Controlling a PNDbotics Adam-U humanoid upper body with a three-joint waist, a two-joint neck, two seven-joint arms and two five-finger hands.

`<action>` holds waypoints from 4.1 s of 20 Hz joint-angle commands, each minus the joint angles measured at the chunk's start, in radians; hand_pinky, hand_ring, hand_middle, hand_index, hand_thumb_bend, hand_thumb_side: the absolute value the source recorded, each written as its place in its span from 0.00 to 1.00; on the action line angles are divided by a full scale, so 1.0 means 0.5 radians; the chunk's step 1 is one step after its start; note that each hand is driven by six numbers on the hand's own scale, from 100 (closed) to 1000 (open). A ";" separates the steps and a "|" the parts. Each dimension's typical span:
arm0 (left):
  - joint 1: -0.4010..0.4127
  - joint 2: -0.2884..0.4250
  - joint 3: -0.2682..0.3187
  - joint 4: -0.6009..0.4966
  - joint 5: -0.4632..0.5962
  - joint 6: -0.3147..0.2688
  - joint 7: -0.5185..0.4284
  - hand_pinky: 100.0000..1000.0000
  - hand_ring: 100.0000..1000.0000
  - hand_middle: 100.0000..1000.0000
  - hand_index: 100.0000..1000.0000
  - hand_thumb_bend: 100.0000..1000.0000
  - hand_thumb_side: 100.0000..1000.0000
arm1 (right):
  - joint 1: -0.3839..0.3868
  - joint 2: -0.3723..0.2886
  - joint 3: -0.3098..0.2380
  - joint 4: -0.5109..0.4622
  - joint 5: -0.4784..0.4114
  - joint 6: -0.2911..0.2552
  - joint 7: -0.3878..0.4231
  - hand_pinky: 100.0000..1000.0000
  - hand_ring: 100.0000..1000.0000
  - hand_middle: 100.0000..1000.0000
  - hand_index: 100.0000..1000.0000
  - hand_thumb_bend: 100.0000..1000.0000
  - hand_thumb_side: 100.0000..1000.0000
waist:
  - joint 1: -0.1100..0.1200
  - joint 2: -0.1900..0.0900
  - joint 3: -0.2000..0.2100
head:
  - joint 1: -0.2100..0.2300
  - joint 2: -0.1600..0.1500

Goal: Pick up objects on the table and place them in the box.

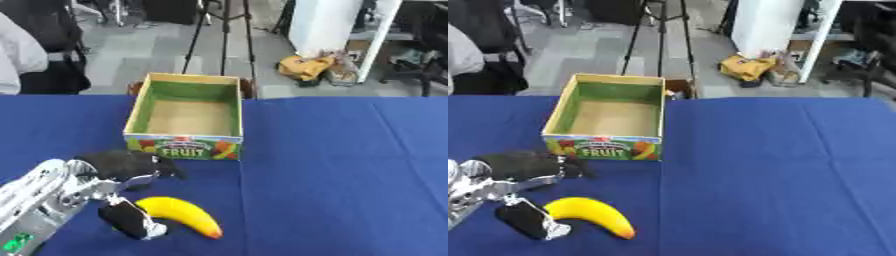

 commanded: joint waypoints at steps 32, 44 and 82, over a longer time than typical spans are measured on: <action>-0.032 -0.165 0.005 0.498 -0.247 -0.170 0.240 0.50 0.74 0.77 0.86 0.11 0.40 | -0.038 -0.004 0.000 -0.028 0.033 -0.183 -0.163 0.72 0.84 0.57 0.80 0.00 0.95 | -0.019 0.021 -0.032 | 0.041 -0.075; -0.017 -0.188 -0.020 0.580 -0.325 -0.250 0.287 0.45 0.71 0.75 0.84 0.22 0.30 | -0.040 0.001 -0.001 -0.028 0.034 -0.183 -0.164 0.72 0.83 0.57 0.80 0.00 0.95 | -0.016 0.026 -0.037 | 0.041 -0.069; -0.011 -0.191 -0.011 0.625 -0.305 -0.162 0.433 0.27 0.55 0.64 0.76 0.00 0.28 | -0.030 0.010 -0.004 -0.028 0.040 -0.177 -0.167 0.72 0.84 0.57 0.80 0.00 0.97 | -0.005 0.019 -0.032 | 0.046 -0.063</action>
